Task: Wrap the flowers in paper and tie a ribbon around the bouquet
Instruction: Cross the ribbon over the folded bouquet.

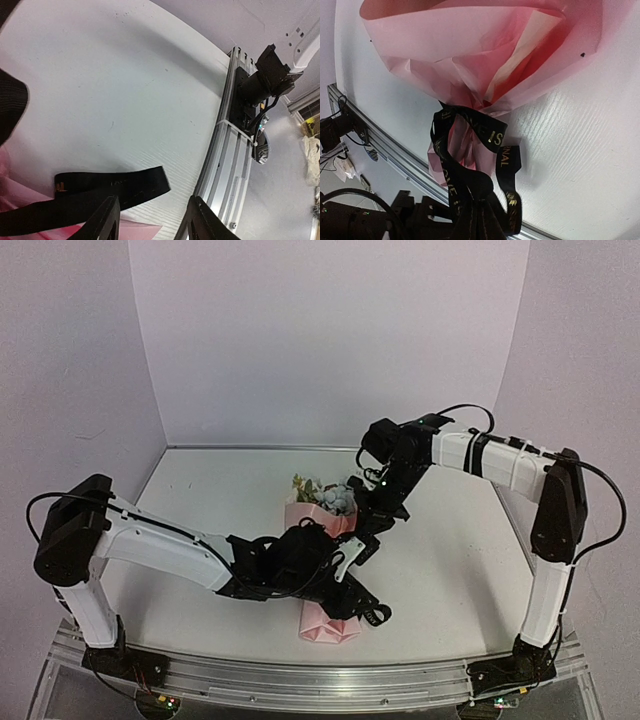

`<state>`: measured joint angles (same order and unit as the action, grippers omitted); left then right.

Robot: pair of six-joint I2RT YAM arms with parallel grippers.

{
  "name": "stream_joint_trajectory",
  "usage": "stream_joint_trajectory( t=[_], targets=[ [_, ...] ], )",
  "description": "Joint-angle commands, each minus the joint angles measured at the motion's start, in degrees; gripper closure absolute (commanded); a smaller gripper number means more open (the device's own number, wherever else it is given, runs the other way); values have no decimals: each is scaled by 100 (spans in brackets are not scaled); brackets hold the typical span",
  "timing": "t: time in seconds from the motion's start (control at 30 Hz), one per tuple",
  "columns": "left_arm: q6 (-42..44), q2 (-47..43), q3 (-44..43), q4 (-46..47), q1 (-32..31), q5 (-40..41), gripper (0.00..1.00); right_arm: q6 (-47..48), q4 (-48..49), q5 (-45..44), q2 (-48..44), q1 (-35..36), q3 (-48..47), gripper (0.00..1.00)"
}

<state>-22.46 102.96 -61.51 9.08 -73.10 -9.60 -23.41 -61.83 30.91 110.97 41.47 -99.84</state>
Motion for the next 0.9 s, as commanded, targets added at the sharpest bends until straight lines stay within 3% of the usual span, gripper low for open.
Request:
stream_joint_trajectory(
  t=[0.0, 0.13, 0.3, 0.43, 0.63, 0.87],
  targets=[
    [32, -935, 247, 329, 33, 421, 42, 290, -122, -328, -427, 81, 210, 100],
    [61, -1636, 542, 398, 154, 573, 37, 436, -122, -427, -478, 176, 307, 100],
    [241, -2151, 896, 232, 583, 774, 41, 388, -117, -432, -462, 278, 255, 100],
    [767, -2138, 961, 120, 1035, 499, 45, 22, -110, -352, -404, 314, 133, 100],
    [1839, -1867, 929, 205, 1048, 112, 46, -1103, -102, -285, -226, 344, -129, 100],
    [2407, -1708, 770, -14, 1035, 129, 49, -2057, -76, -80, 24, 443, -477, 100]
  ],
)
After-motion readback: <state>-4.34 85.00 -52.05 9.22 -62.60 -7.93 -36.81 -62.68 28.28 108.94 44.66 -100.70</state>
